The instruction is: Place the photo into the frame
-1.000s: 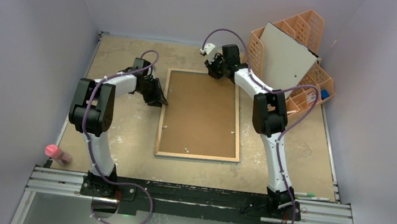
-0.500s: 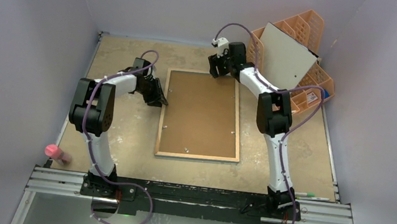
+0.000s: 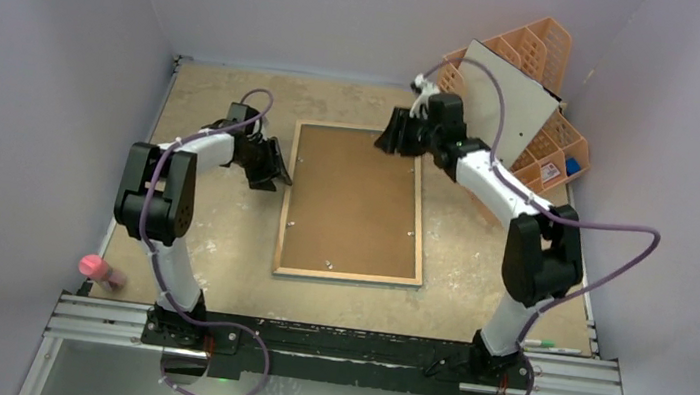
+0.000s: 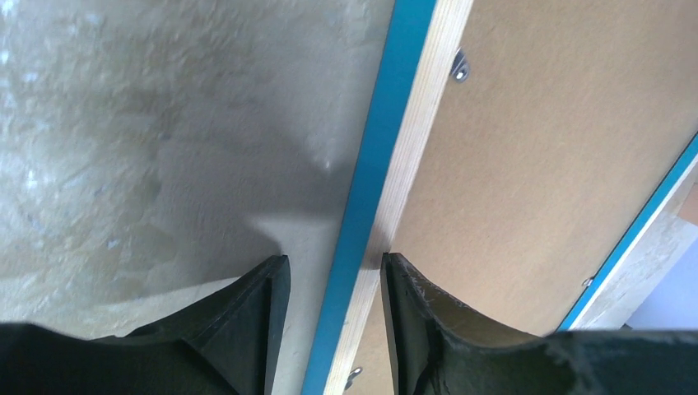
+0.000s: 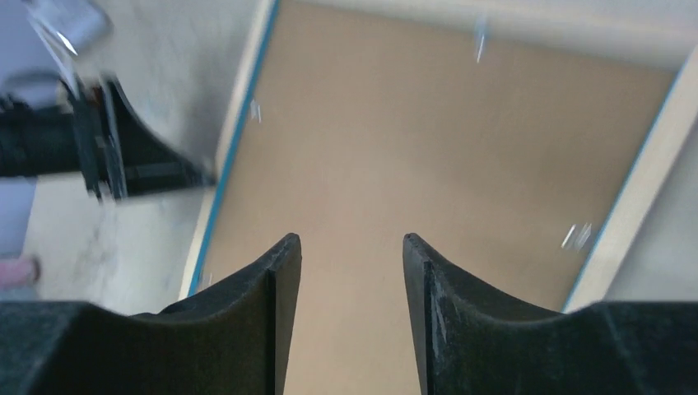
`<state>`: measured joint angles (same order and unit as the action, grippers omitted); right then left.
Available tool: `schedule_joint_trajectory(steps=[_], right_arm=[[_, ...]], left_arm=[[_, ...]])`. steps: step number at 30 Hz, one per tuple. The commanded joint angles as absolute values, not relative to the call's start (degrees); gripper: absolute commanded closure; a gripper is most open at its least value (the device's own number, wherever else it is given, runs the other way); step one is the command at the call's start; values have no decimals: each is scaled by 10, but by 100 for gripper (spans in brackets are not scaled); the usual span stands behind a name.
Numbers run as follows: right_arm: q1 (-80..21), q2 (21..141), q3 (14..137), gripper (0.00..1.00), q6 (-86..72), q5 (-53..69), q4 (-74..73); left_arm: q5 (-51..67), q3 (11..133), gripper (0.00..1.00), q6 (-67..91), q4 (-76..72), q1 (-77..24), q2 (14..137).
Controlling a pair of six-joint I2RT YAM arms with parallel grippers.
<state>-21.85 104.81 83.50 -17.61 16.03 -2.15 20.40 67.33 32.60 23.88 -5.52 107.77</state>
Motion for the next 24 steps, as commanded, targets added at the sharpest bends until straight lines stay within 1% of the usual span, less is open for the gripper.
schedule_joint_trajectory(steps=[1, 4, 6, 9, 11, 14, 20, 24], right_arm=[[-279, 983, 685, 48, -337, 163, -61], [-359, 954, 629, 45, -363, 124, -71], [-417, 949, 614, 44, -373, 94, -73], [-465, 956, 625, 48, -367, 56, -95], [-482, 964, 632, 52, -353, 55, -93], [-493, 979, 629, 56, -330, 99, -72], [-503, 1006, 632, 57, -316, 129, -75], [-508, 1018, 622, 63, -324, 155, -69]], left_arm=[[187, 632, 52, 299, 257, -50, 1048], [195, 614, 53, 299, 249, -50, 1042], [206, 602, 56, 302, 240, -50, 1040], [224, 585, 60, 309, 224, -51, 1038], [229, 576, 62, 313, 216, -51, 1038], [237, 565, 64, 315, 208, -51, 1040], [240, 561, 64, 314, 210, -51, 1044], [236, 555, 65, 314, 208, -51, 1045]])
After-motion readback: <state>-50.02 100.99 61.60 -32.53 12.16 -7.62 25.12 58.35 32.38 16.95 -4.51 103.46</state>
